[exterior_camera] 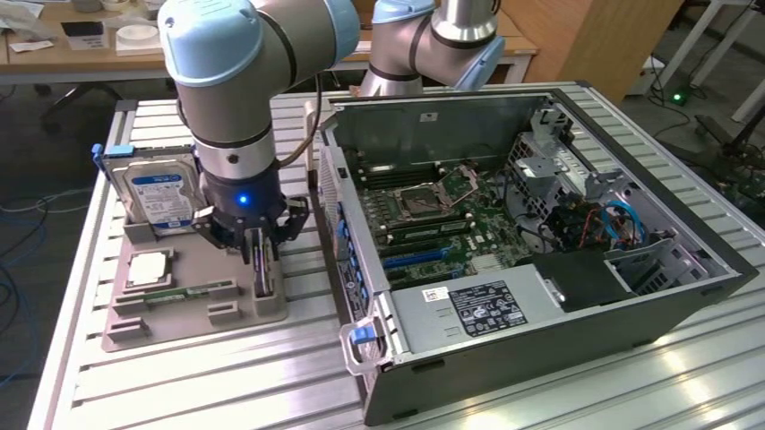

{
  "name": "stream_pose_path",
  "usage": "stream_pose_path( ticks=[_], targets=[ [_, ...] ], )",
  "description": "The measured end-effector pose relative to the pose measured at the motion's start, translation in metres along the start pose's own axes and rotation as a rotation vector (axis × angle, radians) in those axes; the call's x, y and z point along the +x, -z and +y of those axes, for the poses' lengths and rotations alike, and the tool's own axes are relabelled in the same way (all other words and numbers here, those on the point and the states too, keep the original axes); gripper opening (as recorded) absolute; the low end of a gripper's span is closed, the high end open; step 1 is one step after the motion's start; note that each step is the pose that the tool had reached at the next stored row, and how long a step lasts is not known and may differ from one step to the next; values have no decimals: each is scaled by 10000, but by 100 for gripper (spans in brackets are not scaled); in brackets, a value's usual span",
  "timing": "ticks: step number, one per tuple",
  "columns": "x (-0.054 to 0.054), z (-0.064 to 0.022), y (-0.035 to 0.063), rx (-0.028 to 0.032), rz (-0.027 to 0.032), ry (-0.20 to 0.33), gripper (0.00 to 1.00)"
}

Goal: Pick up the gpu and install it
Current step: 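Pick up the gpu and move the gpu toward the slot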

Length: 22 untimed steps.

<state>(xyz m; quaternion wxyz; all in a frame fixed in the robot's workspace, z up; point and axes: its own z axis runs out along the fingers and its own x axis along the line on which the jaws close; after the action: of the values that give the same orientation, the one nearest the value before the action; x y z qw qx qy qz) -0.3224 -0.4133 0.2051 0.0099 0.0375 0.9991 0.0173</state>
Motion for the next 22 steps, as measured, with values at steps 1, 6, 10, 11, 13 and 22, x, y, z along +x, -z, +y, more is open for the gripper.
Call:
stream_pose_path(
  ticks=[1,6,10,11,13,22],
  targets=[
    [0,0,0,1,1,1,45],
    [0,0,0,1,1,1,36],
    [-2,0,-1,1,1,1,36],
    [-2,0,-1,1,1,1,36],
    [-2,0,-1,2,2,1,29],
    [-3,0,-3,1,1,1,28]
  ],
)
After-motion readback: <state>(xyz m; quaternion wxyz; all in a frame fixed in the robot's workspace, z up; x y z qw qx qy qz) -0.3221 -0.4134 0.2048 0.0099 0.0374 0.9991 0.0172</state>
